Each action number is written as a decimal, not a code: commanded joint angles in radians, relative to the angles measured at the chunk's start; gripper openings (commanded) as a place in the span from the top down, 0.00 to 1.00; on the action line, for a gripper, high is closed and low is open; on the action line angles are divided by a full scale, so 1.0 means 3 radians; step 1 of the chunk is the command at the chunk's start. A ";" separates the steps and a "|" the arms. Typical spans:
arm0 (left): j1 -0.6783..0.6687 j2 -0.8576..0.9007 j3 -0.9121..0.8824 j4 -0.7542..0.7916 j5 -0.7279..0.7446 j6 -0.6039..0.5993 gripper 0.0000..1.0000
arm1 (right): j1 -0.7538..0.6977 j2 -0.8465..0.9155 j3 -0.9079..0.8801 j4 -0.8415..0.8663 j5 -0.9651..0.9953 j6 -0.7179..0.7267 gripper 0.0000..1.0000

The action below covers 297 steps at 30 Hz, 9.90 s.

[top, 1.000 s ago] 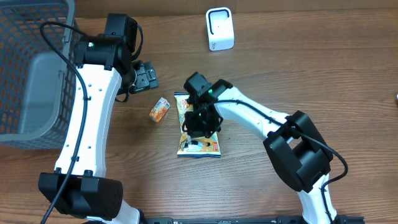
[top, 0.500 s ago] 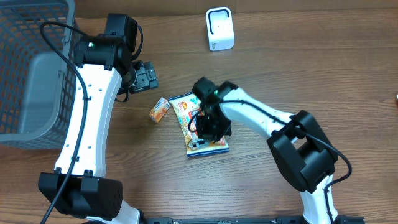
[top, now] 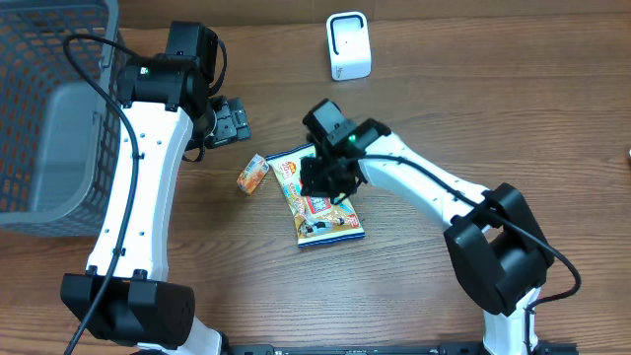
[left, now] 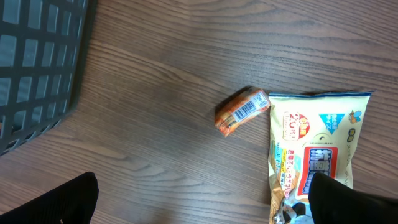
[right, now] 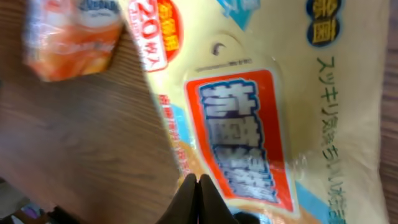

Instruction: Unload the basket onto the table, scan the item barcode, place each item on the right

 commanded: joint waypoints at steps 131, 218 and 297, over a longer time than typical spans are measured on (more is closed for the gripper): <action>-0.0001 0.0019 0.0028 0.0003 0.0003 0.0037 0.00 | -0.0314 -0.0006 -0.0186 -0.0048 0.0870 0.0470 0.00; -0.0001 0.0019 0.0028 0.0003 0.0003 0.0037 0.00 | -0.1509 0.0388 0.1247 -0.0821 -0.2795 -0.1003 0.96; -0.0001 0.0019 0.0028 0.0003 0.0003 0.0037 0.00 | -0.2037 -0.0079 0.1250 0.1391 0.1966 -0.0645 0.96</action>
